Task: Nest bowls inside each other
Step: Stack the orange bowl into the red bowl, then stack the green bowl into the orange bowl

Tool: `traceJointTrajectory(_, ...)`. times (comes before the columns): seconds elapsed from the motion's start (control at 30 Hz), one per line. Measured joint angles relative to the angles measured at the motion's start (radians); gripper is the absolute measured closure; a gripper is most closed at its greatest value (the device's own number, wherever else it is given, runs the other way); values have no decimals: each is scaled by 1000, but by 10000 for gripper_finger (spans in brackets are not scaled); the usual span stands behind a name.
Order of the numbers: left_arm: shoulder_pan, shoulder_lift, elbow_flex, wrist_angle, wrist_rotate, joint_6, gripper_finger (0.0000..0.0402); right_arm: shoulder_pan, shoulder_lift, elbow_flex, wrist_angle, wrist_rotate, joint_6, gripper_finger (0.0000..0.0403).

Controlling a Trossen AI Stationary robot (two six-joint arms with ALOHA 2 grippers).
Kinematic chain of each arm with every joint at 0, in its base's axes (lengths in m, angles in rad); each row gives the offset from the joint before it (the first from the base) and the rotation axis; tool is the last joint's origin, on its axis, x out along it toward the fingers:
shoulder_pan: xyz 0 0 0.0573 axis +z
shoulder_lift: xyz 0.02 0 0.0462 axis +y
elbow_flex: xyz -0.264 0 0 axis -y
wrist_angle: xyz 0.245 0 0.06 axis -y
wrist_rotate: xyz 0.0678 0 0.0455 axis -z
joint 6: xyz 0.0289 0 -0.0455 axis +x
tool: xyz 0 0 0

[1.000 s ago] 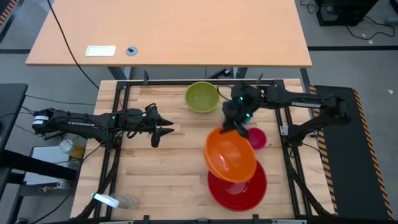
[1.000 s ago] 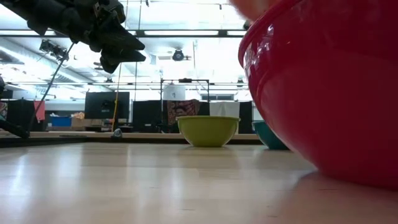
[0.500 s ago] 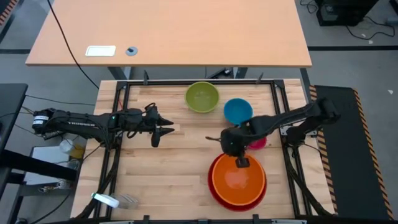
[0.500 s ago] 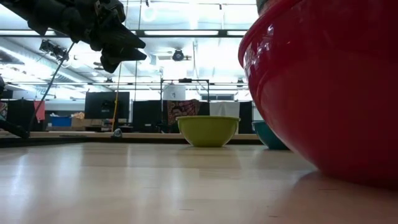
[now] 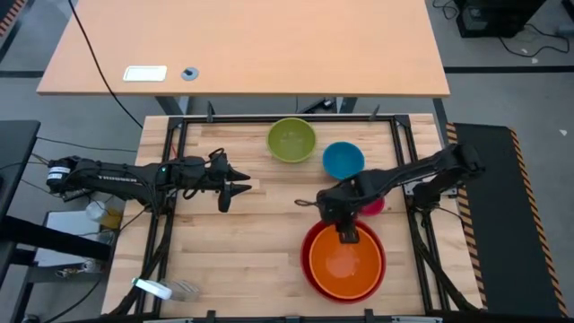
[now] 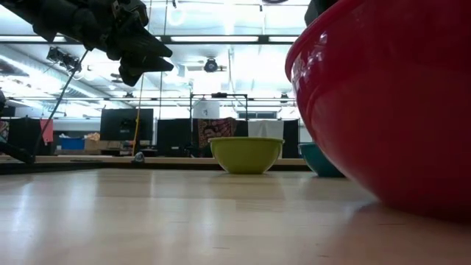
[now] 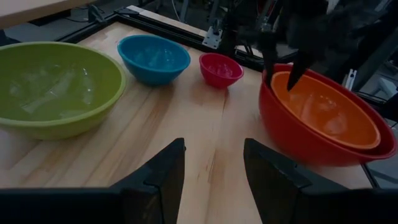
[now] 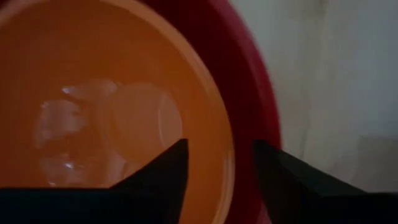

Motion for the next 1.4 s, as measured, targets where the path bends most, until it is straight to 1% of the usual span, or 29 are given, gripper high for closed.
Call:
traceJointTrajectory(0.1, 0, 0, 0, 0, 0, 0, 235, -9, -57, 0, -26, 46, 25, 180)
traceJointTrajectory(0.17, 0, 0, 0, 0, 0, 5, 235, -15, -100, 0, -62, 119, 31, 168)
traceJointTrajectory(0.23, 1, 0, 0, 0, 0, 12, 235, -25, -145, -3, -85, 215, 30, 163)
traceJointTrajectory(0.3, 2, 0, 0, 0, 0, 13, 235, -48, -191, -20, -81, 268, 17, 162)
traceJointTrajectory(0.47, 2, 0, 0, 3, 0, 5, 235, -148, -270, -87, -2, 304, -29, 171)
traceJointTrajectory(0.57, 2, 0, 0, 3, 0, 5, 235, -216, -271, -118, 60, 300, -99, 176)
traceJointTrajectory(0.67, 2, 0, 0, 3, 0, -9, 235, -278, -232, -118, 131, 295, -176, 179)
traceJointTrajectory(0.8, 2, 0, 0, 5, 0, -36, 235, -365, -136, -118, 261, 237, -259, 182)
traceJointTrajectory(0.93, 2, 0, 0, 5, 0, -42, 235, -472, -13, -72, 321, 279, -269, 185)
traceJointTrajectory(1.03, 2, 0, 0, 5, 0, -44, 235, -557, 67, -6, 335, 288, -254, 189)
traceJointTrajectory(1.17, 2, 0, 0, 5, 0, -45, 235, -656, 147, 72, 345, 289, -158, 194)
traceJointTrajectory(1.33, 1, 1, 0, 5, 0, -44, 235, -737, 239, 136, 336, 286, -109, 199)
traceJointTrajectory(1.4, 1, 1, 0, 1, 0, -40, 235, -754, 269, 153, 332, 261, -103, 201)
